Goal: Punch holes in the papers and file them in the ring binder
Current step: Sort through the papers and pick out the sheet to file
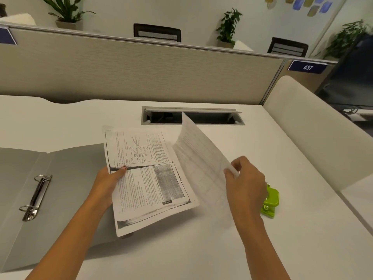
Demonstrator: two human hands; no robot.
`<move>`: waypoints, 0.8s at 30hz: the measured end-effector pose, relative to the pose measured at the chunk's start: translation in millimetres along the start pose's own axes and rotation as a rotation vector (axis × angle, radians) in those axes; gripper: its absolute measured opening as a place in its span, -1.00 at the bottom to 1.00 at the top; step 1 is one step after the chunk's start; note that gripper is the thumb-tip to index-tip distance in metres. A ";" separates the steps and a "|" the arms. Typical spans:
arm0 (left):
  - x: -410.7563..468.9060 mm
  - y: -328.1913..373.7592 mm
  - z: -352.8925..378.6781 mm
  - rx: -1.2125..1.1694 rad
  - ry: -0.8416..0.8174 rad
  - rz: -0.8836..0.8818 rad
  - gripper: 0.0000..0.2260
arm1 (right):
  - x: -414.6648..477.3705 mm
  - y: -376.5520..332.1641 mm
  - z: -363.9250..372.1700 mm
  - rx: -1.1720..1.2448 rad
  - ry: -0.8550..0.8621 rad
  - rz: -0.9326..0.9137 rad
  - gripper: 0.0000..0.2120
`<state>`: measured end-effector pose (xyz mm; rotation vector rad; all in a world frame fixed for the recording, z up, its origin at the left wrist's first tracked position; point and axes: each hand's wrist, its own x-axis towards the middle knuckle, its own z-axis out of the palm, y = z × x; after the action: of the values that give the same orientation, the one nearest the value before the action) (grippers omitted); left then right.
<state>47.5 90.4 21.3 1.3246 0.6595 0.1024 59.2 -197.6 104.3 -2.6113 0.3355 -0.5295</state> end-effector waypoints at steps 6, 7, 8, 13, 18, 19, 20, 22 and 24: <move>-3.1 -3.7 15.1 -0.013 0.038 0.087 -0.72 | -18.8 -41.0 -45.3 0.324 0.136 -0.263 -0.80; -3.6 -4.7 17.1 -0.012 0.040 0.094 -0.71 | -20.8 -45.5 -52.1 0.414 0.133 -0.254 -0.81; -3.5 -5.9 18.3 -0.014 0.042 0.096 -0.71 | -21.9 -48.4 -58.2 0.496 0.140 -0.234 -0.83; -8.7 -7.6 23.9 -0.075 0.009 0.081 -0.71 | -12.3 -43.7 -55.1 0.679 0.045 -0.016 -0.76; -16.2 -9.8 33.1 -0.102 -0.036 0.067 -0.79 | -11.0 -19.9 -7.0 0.767 -0.206 0.248 -0.78; -17.4 -10.2 34.4 -0.104 -0.048 0.068 -0.81 | -13.3 -15.9 1.5 0.769 -0.230 0.275 -0.78; -18.4 -10.1 35.6 -0.107 -0.058 0.067 -0.82 | -15.5 -12.7 8.4 0.767 -0.247 0.297 -0.77; -19.3 -9.5 37.1 -0.112 -0.074 0.066 -0.82 | -19.1 -8.6 18.3 0.750 -0.263 0.310 -0.77; -20.4 -8.6 38.3 -0.116 -0.104 0.072 -0.81 | -21.6 -6.4 24.7 0.700 -0.257 0.288 -0.80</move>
<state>47.6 46.3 24.8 1.2331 0.5105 0.1276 51.1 -175.8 80.3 -1.8814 0.3542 -0.1598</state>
